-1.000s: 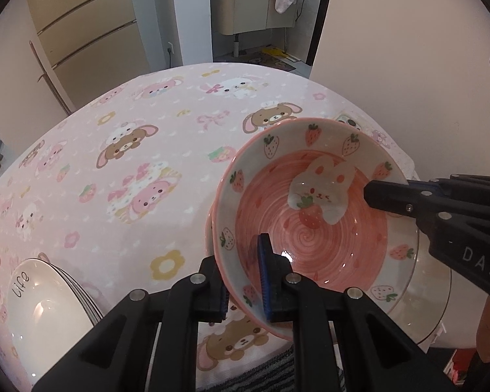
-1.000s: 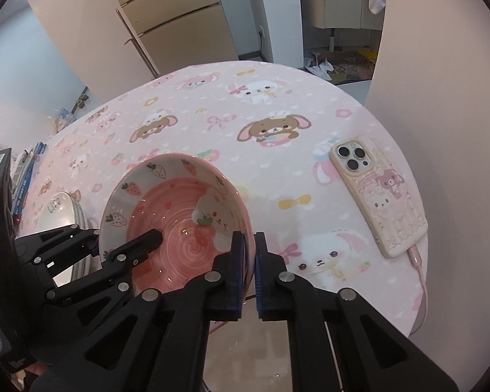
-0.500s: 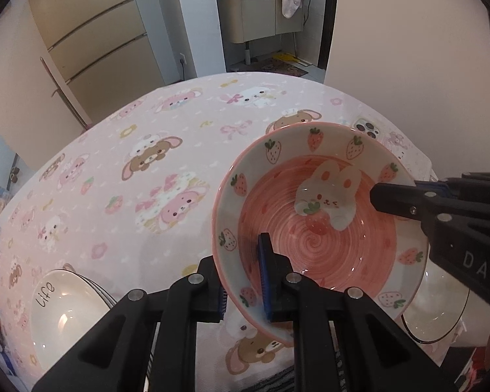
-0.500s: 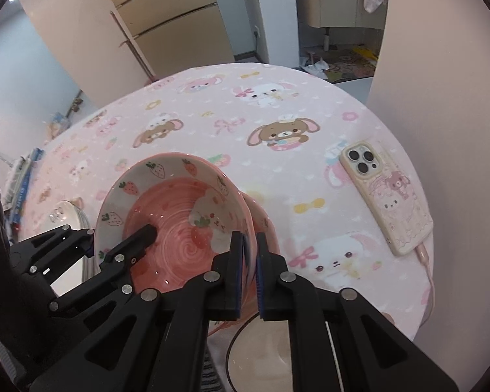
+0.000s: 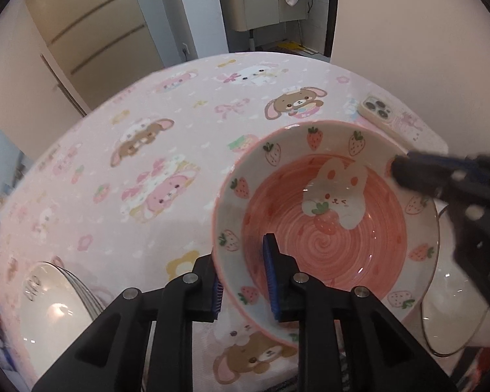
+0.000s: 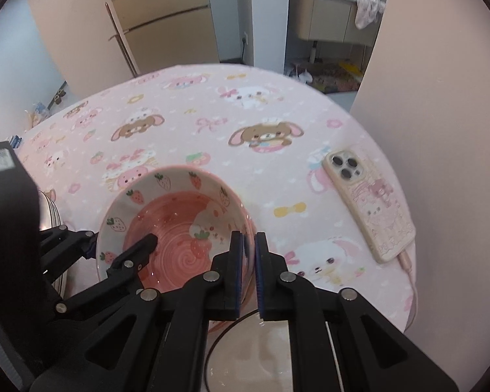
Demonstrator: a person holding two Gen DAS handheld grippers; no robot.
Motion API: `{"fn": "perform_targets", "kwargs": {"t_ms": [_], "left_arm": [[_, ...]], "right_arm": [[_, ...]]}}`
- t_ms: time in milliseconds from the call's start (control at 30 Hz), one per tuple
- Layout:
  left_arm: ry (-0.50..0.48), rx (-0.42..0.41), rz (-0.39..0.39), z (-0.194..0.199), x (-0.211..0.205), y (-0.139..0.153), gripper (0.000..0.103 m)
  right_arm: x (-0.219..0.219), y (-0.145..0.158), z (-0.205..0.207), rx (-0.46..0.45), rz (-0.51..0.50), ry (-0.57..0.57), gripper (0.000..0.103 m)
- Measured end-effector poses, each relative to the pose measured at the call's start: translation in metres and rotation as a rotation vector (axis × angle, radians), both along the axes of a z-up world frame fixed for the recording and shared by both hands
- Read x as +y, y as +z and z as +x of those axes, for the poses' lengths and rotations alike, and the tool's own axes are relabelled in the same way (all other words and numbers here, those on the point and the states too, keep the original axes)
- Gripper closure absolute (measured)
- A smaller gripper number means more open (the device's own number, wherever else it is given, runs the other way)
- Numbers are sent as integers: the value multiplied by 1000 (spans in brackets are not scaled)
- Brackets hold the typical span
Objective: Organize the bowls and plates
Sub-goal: 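Lower the pink bowl into the other pink bowl and open both grippers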
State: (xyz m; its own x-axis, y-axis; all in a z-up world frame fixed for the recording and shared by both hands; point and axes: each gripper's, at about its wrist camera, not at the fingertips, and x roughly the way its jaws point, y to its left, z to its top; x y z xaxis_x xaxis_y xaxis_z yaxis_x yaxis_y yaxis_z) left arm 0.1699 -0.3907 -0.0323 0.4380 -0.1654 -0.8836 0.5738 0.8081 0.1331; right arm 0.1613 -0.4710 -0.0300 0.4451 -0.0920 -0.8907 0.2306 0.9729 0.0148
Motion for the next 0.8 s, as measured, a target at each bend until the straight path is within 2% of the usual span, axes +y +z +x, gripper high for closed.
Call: {"fn": "perform_targets", "kwargs": {"t_ms": [67,100,200,300,433,533,567,633,667,700,767,800], "left_arm": [[-1,-36,27,-4,-4,-1,79],[2,-32,24,-4,-3,-1,79],[13,0,-8,2,2,3,79],[31,-34,-55,4,11,21,79],[27,-67,-125,-2,24,51,79],[15,-90,-173,-10,30,71,79],[12,-99,-189,-14,31,78,76],[0,-119,-242,-23,34,95,52],[-16,-134,-274,-28,35,103,34],[-35,-160,-297,-33,36,112,33],[-55,-240,-302,-49,36,129,33],[-60,-268,-324,-59,38,140,30]], "right_arm": [[6,8,-3,-48,-65,22,97],[9,11,-4,-57,-59,48,97],[15,11,-2,-10,34,92,97],[21,17,-7,-48,-45,90,97],[10,31,-20,-77,28,85,97],[3,46,-31,-113,27,76,97],[-1,50,-35,-123,33,72,97],[-9,59,-45,-143,57,59,97],[-15,65,-51,-152,75,55,95],[-21,71,-58,-164,98,47,93],[-28,80,-68,-183,125,36,80],[-33,86,-74,-197,135,33,77]]}}
